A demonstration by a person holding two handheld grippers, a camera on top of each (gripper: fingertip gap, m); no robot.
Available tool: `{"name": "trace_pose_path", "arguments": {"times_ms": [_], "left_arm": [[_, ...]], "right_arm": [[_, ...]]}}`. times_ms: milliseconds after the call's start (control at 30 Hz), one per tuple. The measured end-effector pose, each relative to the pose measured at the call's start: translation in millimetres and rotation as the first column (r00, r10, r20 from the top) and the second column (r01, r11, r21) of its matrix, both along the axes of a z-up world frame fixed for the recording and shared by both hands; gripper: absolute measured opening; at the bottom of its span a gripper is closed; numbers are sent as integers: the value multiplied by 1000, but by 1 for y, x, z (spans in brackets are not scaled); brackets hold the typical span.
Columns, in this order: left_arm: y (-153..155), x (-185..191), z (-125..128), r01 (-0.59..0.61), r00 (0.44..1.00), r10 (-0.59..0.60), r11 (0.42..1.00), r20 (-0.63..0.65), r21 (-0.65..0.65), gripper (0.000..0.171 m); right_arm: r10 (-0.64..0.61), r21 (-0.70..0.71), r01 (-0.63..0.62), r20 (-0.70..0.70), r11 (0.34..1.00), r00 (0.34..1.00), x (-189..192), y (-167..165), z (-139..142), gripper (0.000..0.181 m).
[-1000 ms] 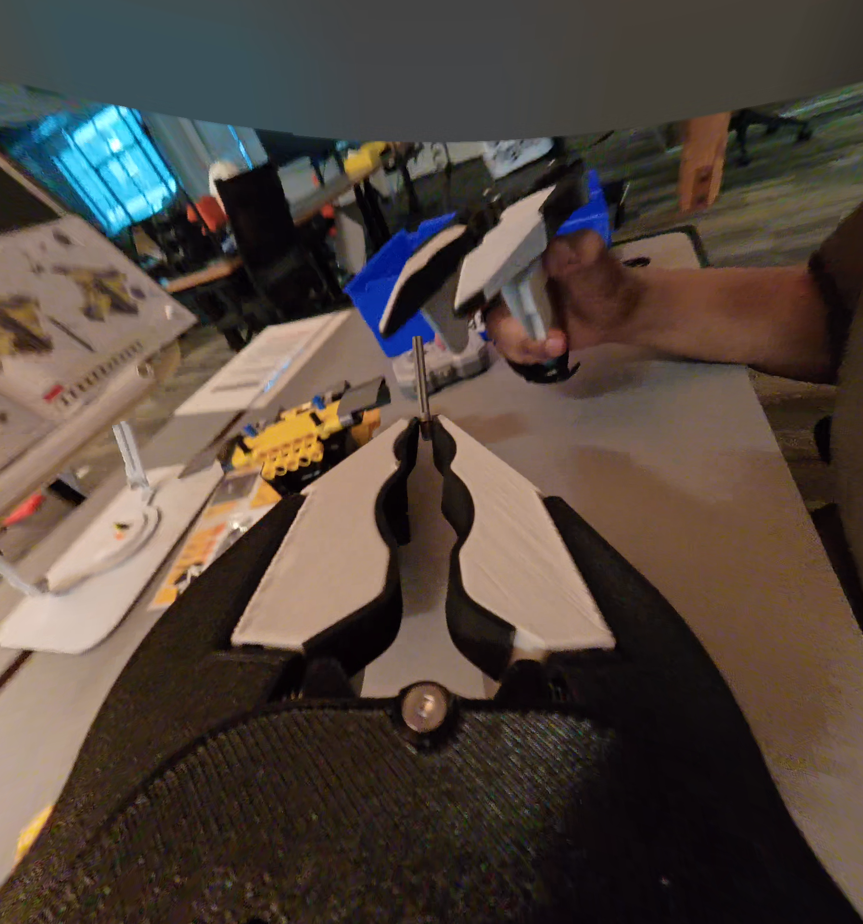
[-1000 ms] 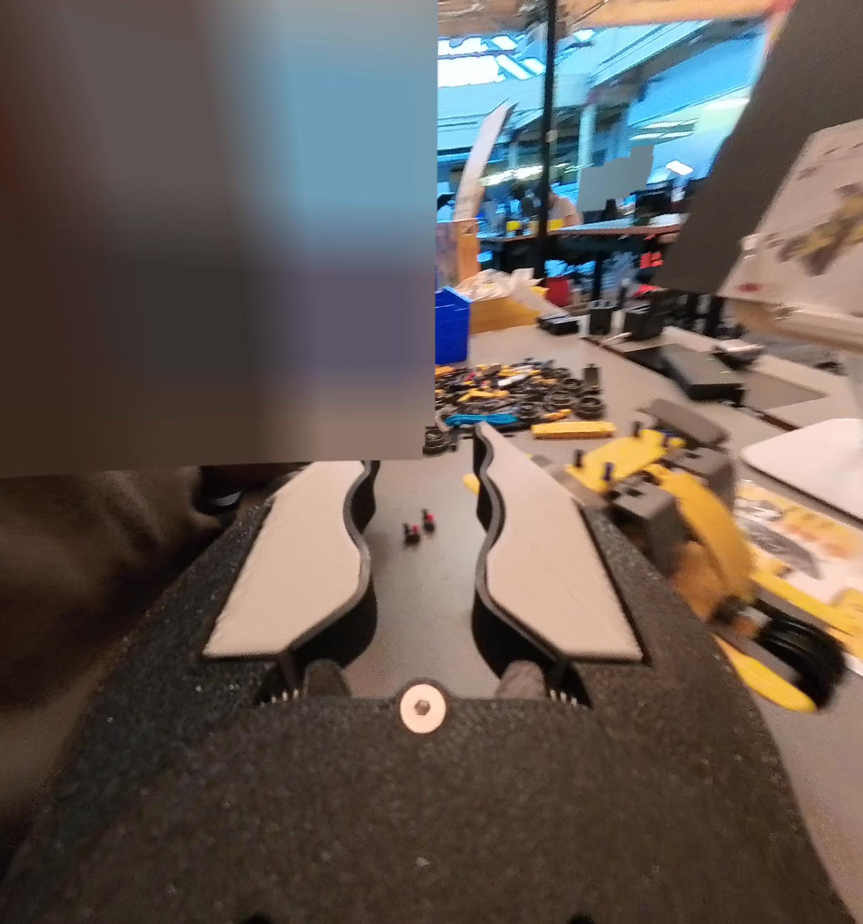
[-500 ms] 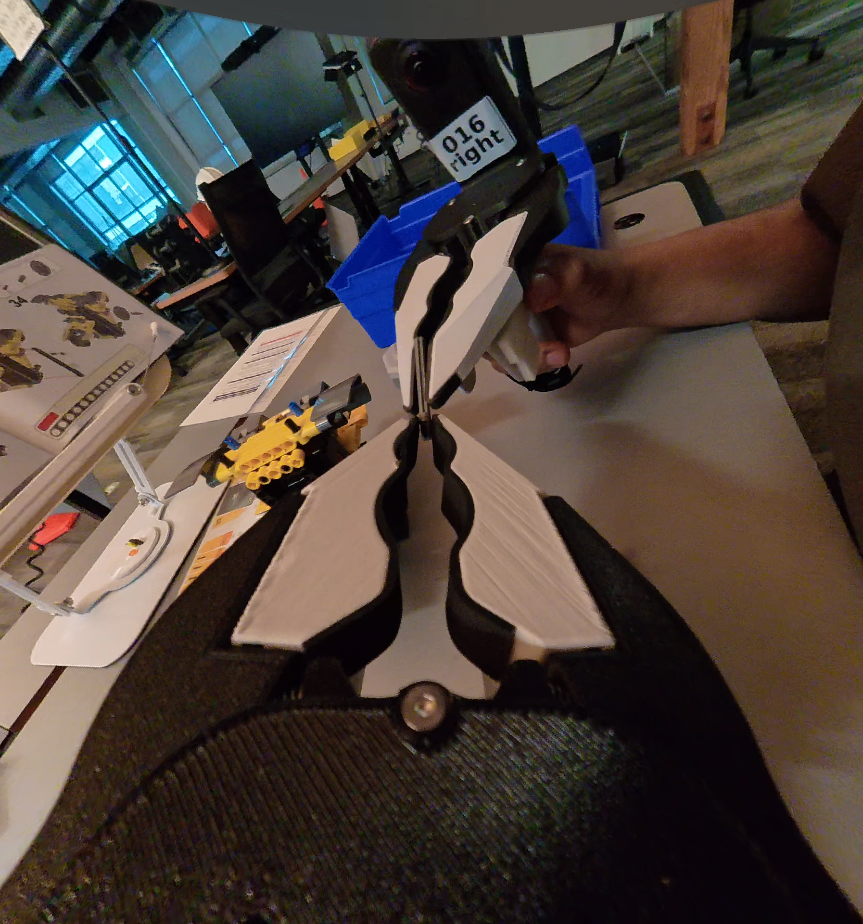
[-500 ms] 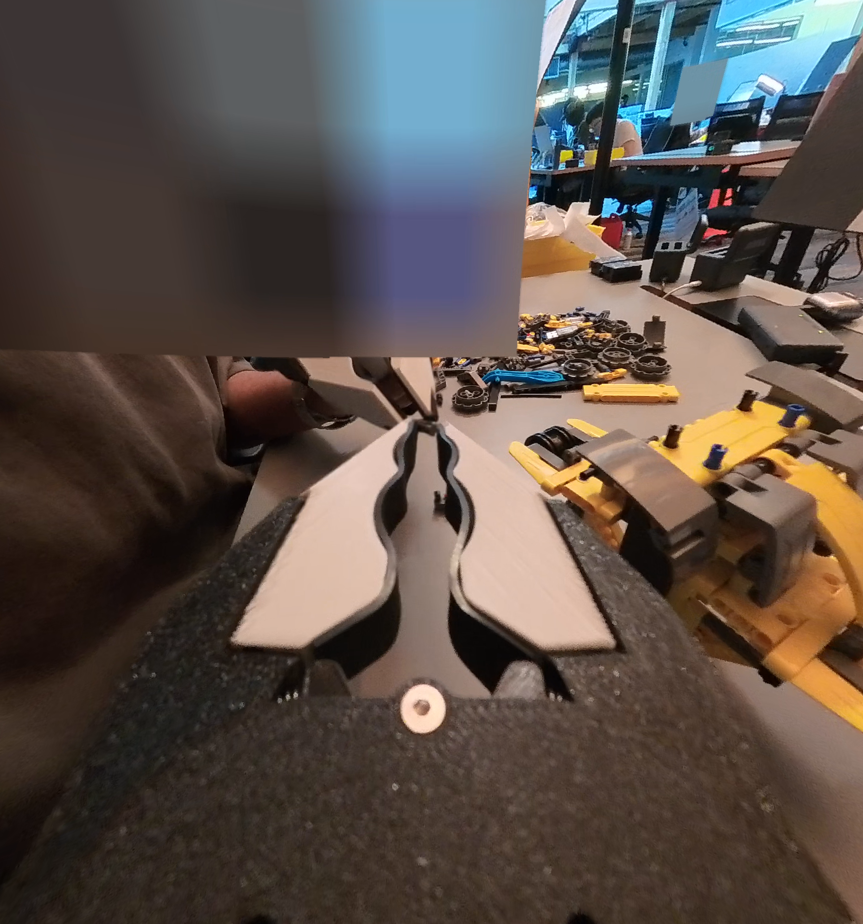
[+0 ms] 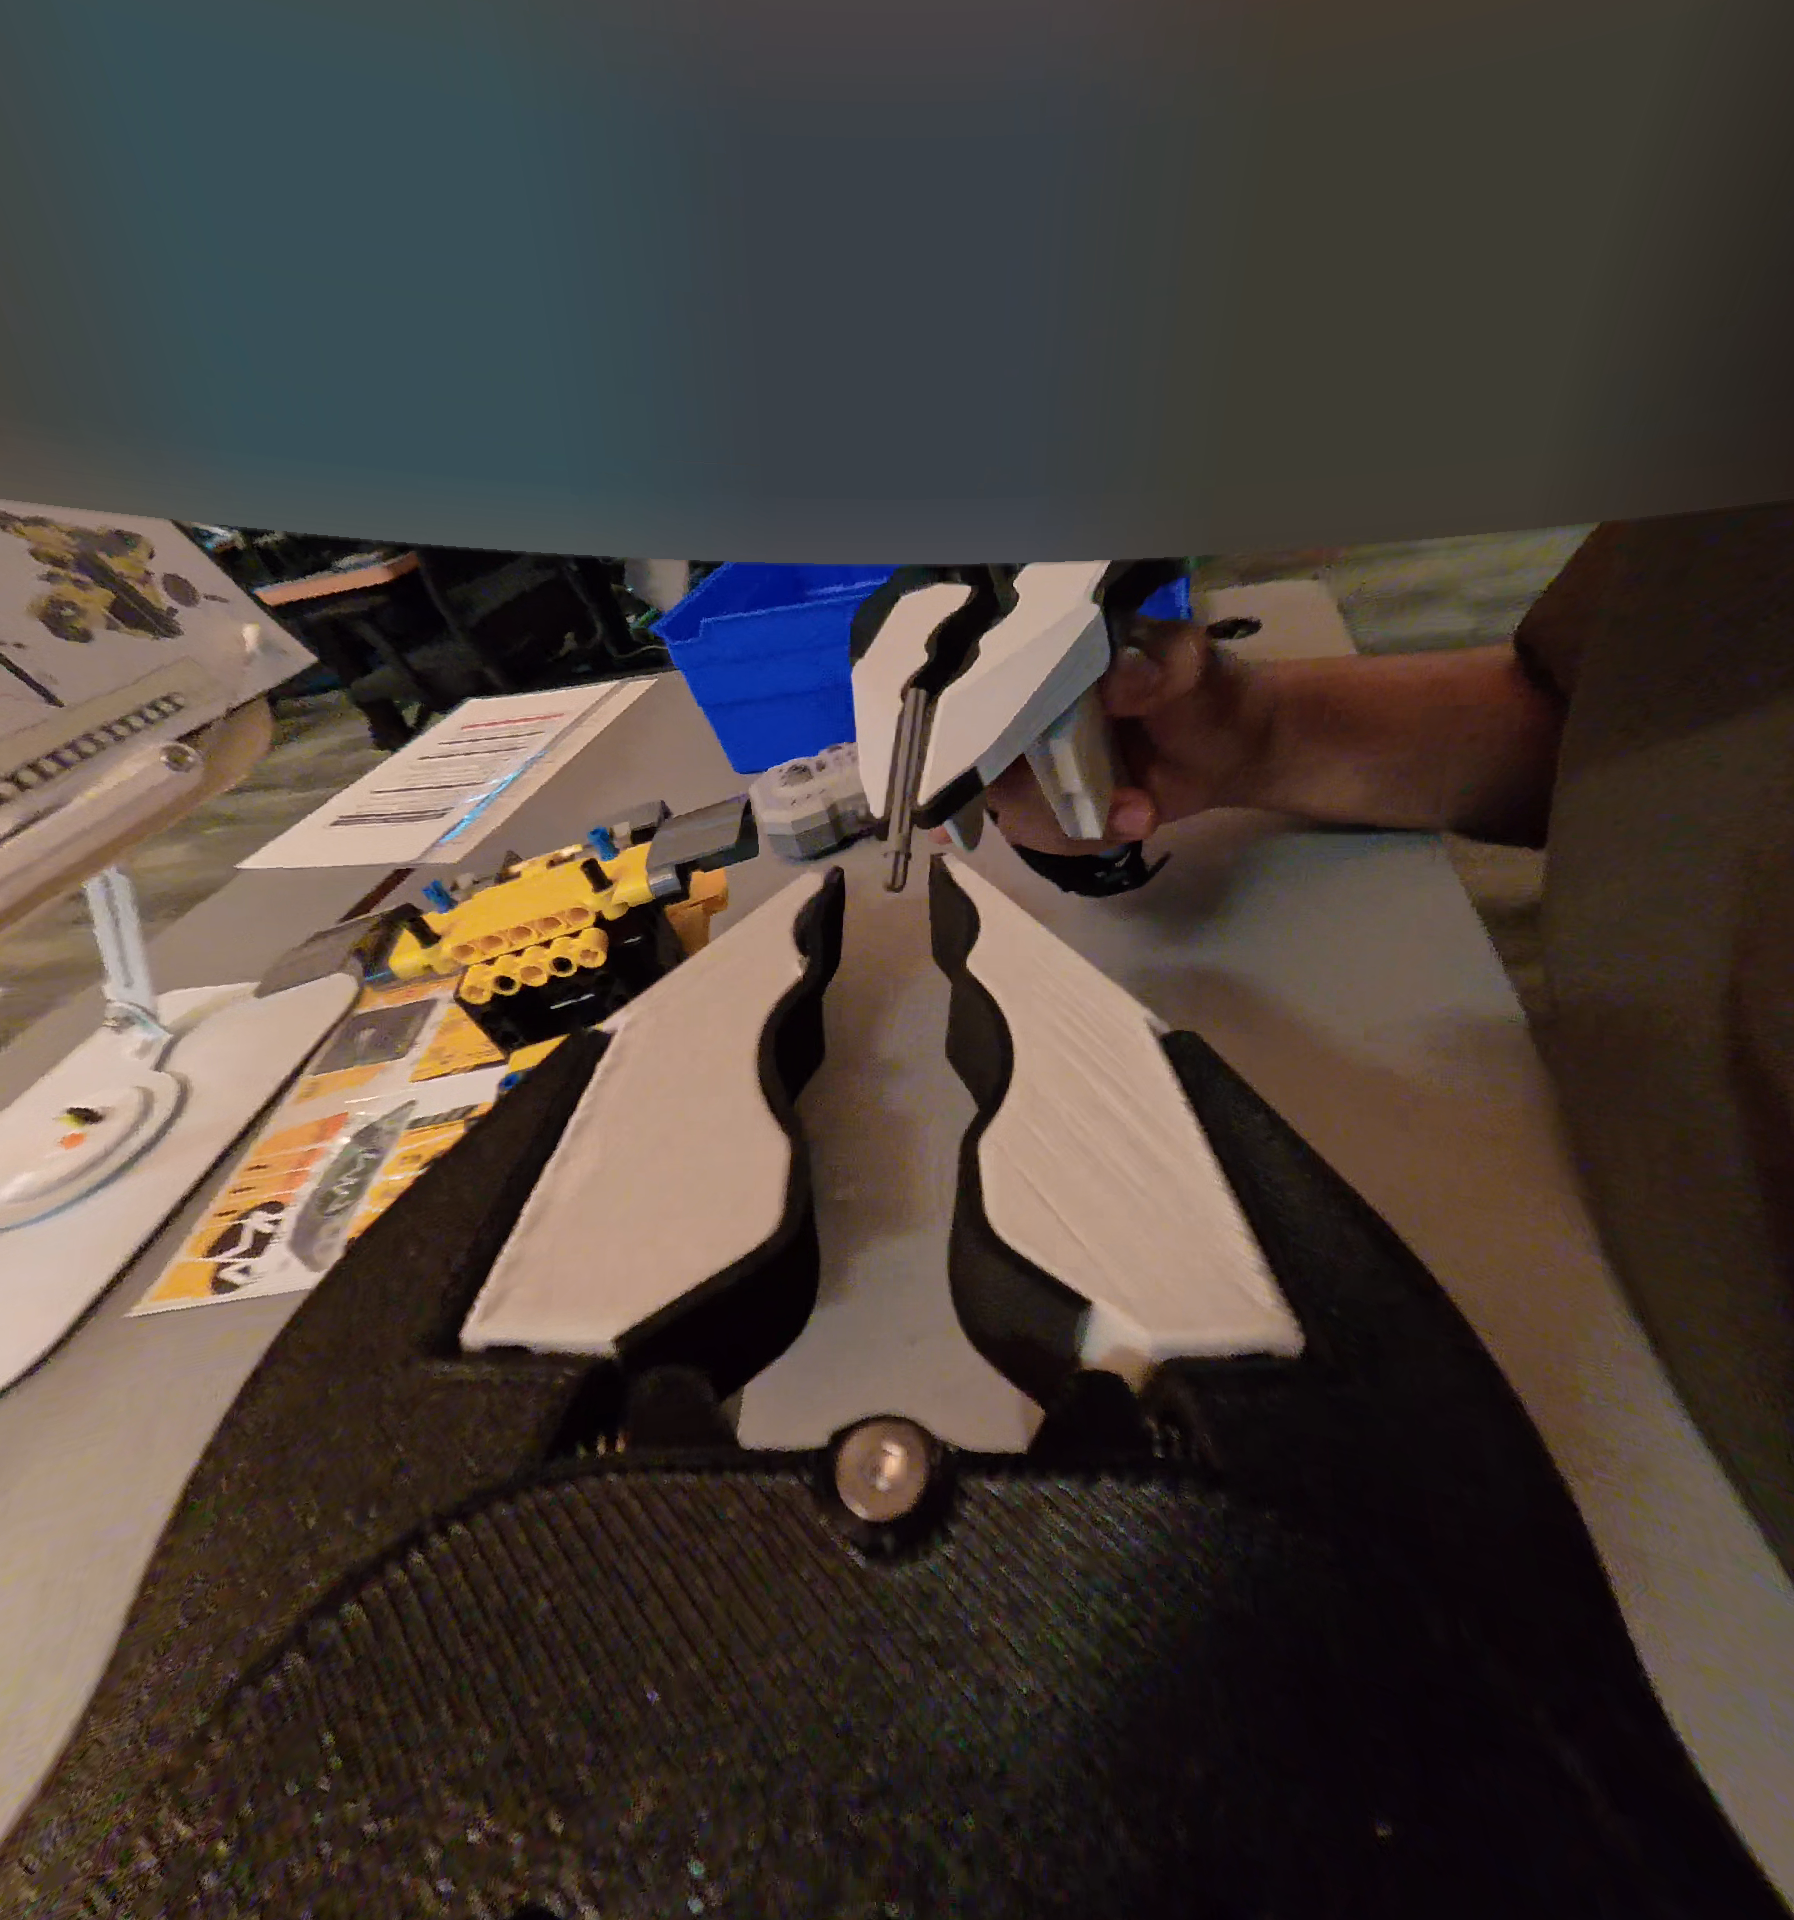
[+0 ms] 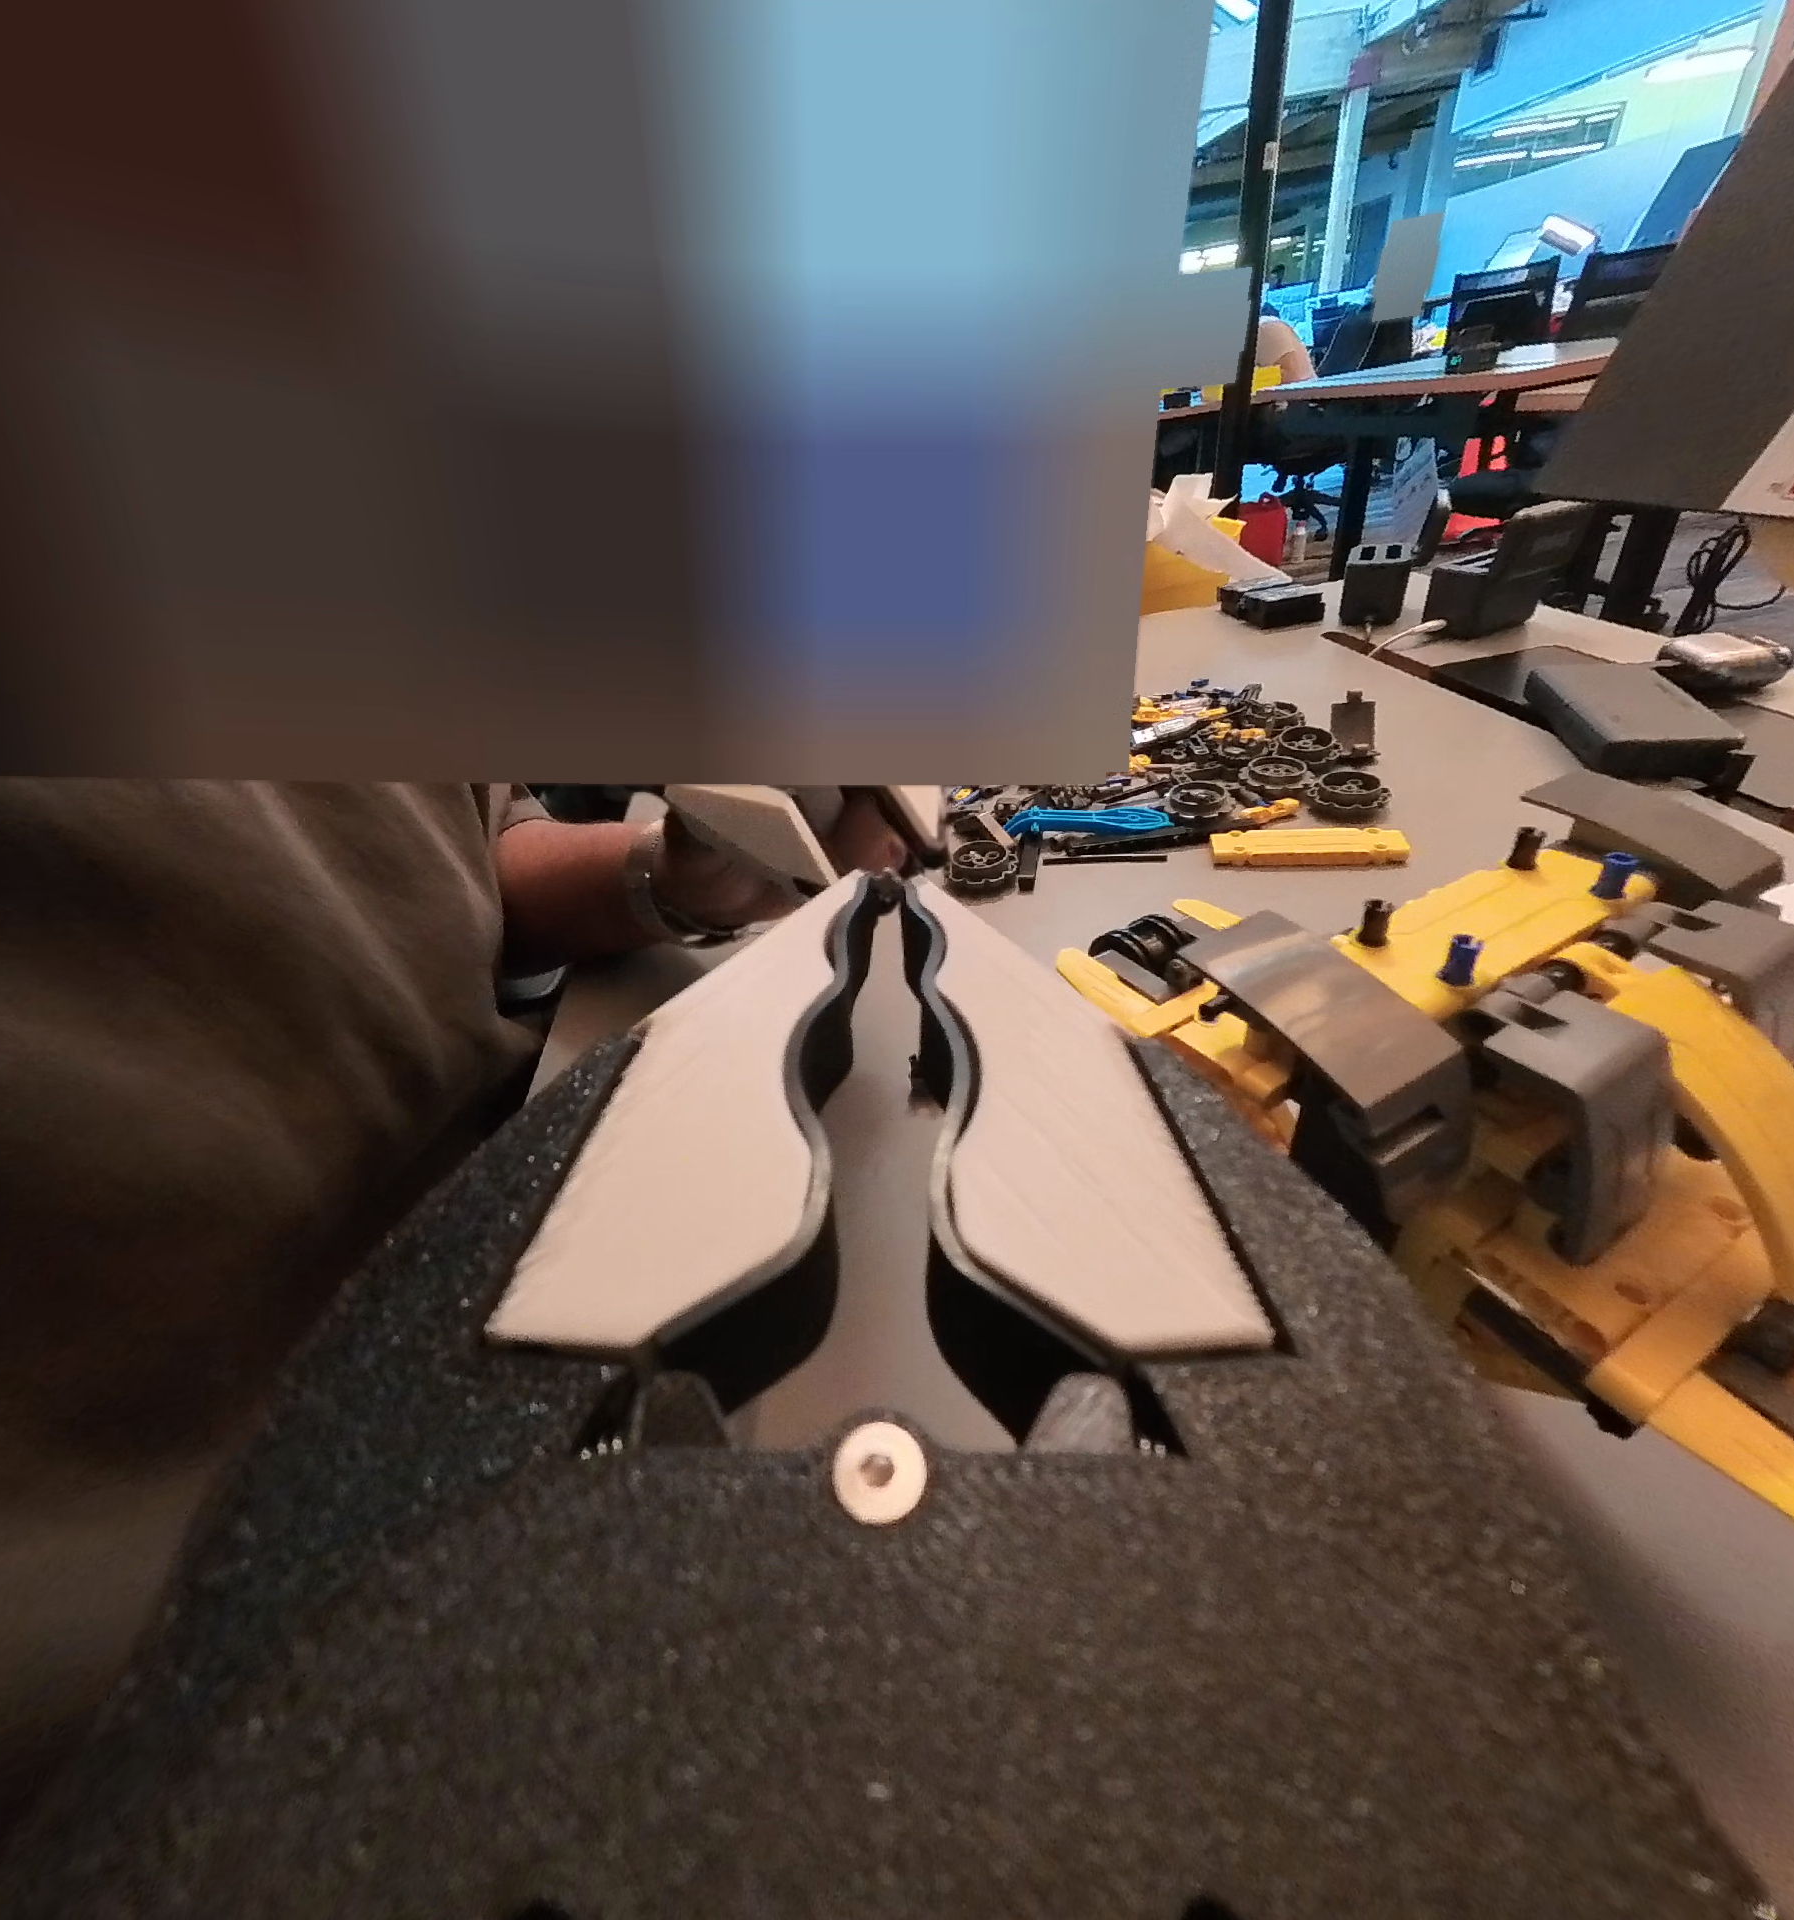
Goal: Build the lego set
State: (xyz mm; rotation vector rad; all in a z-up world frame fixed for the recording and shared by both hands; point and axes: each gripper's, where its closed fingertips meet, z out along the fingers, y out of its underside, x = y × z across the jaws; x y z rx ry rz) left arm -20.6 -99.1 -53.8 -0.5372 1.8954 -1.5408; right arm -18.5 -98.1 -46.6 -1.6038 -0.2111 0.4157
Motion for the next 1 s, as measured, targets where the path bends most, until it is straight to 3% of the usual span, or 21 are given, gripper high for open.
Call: {"name": "trace_pose_path", "arguments": {"times_ms": [167, 467, 1000], "left_arm": [[7, 5, -1, 28, 996, -38, 992, -80, -122, 22], [5, 12, -18, 2, 996, -6, 999, -86, -45, 26], [37, 33, -45, -98, 986, 103, 994, -132, 39, 27]], "right_arm": [[-89, 33, 88, 22, 996, 996, 10, 2, 2, 4], [-160, 27, 159, 67, 987, 985, 17, 8, -8, 4], [-154, -32, 155, 19, 987, 988, 27, 13, -22, 4]]}}
